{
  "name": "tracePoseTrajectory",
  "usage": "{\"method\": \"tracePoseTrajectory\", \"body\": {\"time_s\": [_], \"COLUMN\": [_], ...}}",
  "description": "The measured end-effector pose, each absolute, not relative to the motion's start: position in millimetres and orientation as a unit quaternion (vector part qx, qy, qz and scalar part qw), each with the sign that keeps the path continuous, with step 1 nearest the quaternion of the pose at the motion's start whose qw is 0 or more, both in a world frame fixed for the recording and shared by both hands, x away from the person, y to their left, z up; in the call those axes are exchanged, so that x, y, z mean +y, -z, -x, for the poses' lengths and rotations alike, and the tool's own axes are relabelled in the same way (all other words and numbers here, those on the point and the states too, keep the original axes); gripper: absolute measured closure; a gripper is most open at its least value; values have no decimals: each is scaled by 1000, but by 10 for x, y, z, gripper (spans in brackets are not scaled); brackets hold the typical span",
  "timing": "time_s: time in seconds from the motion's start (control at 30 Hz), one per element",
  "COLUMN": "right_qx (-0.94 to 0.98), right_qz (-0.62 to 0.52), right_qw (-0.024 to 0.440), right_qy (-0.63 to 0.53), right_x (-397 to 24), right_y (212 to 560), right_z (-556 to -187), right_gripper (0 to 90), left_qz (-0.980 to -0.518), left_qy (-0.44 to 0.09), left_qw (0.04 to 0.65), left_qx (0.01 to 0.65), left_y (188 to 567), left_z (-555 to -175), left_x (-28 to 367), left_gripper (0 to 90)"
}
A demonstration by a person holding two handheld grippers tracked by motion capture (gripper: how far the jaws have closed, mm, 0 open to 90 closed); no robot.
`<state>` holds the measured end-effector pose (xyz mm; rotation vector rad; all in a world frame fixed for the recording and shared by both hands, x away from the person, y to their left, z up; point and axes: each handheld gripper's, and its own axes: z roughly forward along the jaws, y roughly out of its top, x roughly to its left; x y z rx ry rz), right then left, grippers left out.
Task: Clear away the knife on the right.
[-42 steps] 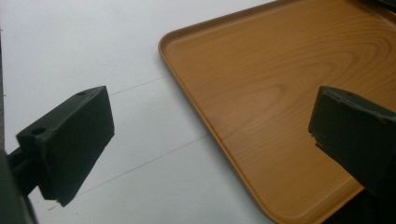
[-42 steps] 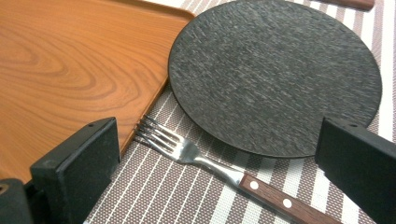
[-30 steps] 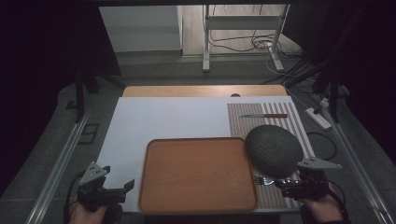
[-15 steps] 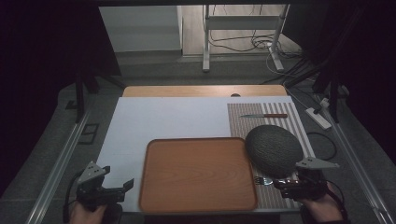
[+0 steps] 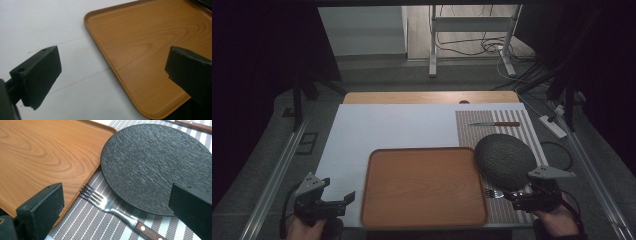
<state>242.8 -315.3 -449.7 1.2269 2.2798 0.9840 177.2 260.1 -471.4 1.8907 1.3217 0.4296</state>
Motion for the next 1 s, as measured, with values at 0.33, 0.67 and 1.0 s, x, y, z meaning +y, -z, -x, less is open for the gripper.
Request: {"method": "tracePoseTrajectory", "body": {"time_s": [0.33, 0.67, 1.0], "right_qx": [810, 822, 825], "right_qz": [-423, -401, -395], "right_qw": [190, 186, 167], "right_qy": [-359, -359, -367], "right_x": [-3112, -3067, -3005], "right_y": [4493, 4463, 4499], "right_z": [-2461, -2525, -2668], "right_gripper": [6, 6, 6], "left_qz": [-743, -744, -744], "left_qy": [-167, -167, -165], "left_qw": [386, 385, 385], "left_qx": [520, 520, 521], "left_y": [4715, 4716, 4717], "left_z": [-1777, -1786, -1796], "left_x": [2602, 2598, 2595], "left_gripper": [13, 14, 14]}}
